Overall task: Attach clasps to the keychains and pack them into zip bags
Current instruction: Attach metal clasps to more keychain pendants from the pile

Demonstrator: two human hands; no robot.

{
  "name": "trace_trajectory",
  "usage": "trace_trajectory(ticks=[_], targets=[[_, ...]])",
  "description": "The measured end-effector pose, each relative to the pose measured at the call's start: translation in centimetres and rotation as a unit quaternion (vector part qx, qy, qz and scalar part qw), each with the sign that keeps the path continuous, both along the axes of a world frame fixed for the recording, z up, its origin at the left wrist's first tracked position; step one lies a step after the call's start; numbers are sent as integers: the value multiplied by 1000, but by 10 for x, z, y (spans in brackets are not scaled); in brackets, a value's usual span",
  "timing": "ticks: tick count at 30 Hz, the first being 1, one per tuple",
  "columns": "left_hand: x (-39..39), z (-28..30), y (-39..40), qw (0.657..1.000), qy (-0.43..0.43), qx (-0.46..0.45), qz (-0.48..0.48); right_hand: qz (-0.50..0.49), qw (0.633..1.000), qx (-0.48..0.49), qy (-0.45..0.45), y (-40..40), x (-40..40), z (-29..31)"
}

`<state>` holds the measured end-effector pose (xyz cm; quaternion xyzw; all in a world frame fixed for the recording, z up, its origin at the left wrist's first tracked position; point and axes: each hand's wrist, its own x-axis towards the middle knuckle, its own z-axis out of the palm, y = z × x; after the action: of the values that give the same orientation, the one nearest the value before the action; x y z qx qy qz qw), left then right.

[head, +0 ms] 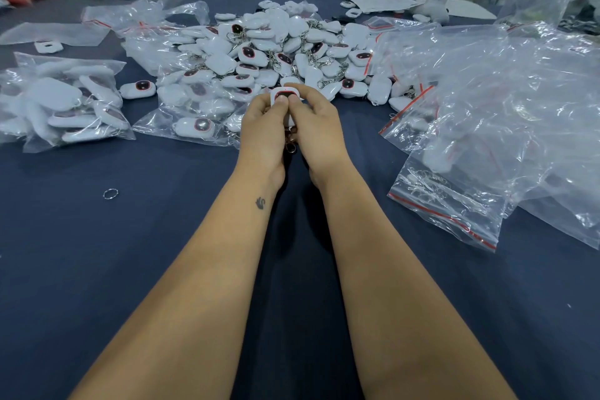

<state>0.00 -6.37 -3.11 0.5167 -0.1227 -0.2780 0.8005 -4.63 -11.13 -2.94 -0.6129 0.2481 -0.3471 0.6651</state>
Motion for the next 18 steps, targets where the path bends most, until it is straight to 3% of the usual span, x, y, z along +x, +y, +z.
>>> trace_trajectory(ticks=[3,6,9,13,15,18], targets=[[-2,-1,0,1000,-20,20,6,-7,1000,2,15,-2,0,-1],[-5,1,-1,988,-134,78,16,-9,996,90,-14,-9,-3,0],[-9,4,3,953,-274,121,40,-11,978,189,-92,-17,-9,3],[0,8,16,908,-360,170,129,-25,970,211,-122,-21,-10,3],[12,7,22,871,-391,247,167,-19,969,214,-123,-22,-10,3],[27,-1,27,807,-433,383,125,-1,973,200,-116,-22,-12,2]])
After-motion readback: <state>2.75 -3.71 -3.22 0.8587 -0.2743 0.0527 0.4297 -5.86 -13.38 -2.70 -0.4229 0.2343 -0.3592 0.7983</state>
